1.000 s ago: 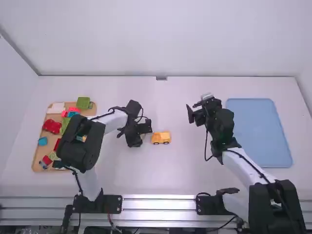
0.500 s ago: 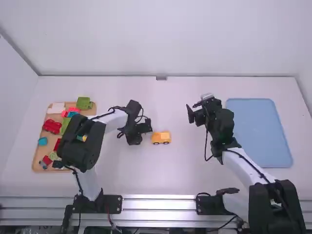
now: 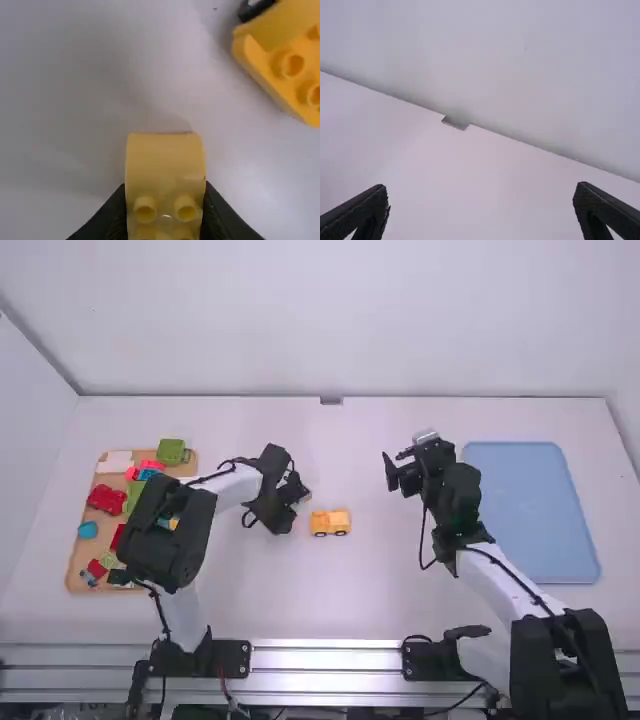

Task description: Assemble lego blocks to make yellow taxi

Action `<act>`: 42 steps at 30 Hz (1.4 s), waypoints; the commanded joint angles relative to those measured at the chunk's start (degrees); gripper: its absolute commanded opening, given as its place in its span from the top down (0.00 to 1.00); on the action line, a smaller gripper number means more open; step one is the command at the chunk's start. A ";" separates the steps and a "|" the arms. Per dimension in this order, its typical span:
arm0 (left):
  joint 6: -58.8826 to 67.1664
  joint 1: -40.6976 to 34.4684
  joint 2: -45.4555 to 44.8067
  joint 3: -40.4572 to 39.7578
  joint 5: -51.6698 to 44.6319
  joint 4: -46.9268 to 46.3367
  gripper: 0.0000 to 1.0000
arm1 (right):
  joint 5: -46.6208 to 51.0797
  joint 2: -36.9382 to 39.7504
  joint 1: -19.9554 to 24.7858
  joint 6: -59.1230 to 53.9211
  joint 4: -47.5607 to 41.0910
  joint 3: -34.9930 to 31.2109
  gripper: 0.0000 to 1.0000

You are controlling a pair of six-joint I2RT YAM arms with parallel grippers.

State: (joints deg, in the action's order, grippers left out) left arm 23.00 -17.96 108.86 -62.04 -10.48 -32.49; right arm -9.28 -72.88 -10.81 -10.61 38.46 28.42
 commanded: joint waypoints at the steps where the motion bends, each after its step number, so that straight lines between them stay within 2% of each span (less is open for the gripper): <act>1: -11.78 -0.39 0.96 -0.57 -0.44 -0.61 0.88 | -0.13 0.98 -0.04 0.11 0.59 -0.44 0.02; 6: -13.51 -0.37 0.96 -0.52 -0.37 -1.11 0.82 | -0.13 0.98 -0.04 0.09 0.52 -0.44 0.02; 12: -22.47 -0.37 0.96 -0.59 8.00 -1.16 0.83 | -0.11 0.98 -0.04 0.11 0.46 -0.44 0.02; 17: -28.44 -0.44 0.96 -0.59 10.05 -0.94 0.91 | -0.11 0.98 -0.07 0.13 0.52 -0.44 0.02; 19: -32.61 -0.33 0.96 -0.57 9.97 0.00 0.98 | -0.13 0.98 -0.04 0.11 0.52 -0.44 0.02; 21: -36.24 -0.46 0.96 -0.57 9.97 0.24 0.98 | -0.11 0.98 -0.04 0.11 0.50 -0.44 0.02; 29: -62.66 -0.09 0.96 -0.52 9.77 1.38 0.98 | -0.11 0.98 -0.04 0.13 0.35 -0.44 0.02; 34: -89.22 -0.02 0.96 -0.55 4.44 -1.46 0.98 | -0.09 0.98 -0.04 0.11 0.33 -0.44 0.02; 38: -101.31 -0.04 0.96 -0.52 2.45 -1.42 0.98 | -0.09 0.98 -0.04 0.11 0.28 -0.44 0.02; 40: -112.41 -0.04 0.96 -0.52 0.59 -1.38 0.97 | -0.11 0.98 -0.04 0.11 0.13 -0.44 0.02; 42: -117.79 -0.07 0.96 -0.52 -0.81 -1.53 0.94 | -0.11 0.98 -0.04 0.11 0.11 -0.44 0.02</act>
State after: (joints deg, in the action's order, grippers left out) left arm -80.12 -17.96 108.90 -62.74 -7.81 -33.43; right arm -9.28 -72.88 -10.81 -10.74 38.68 28.42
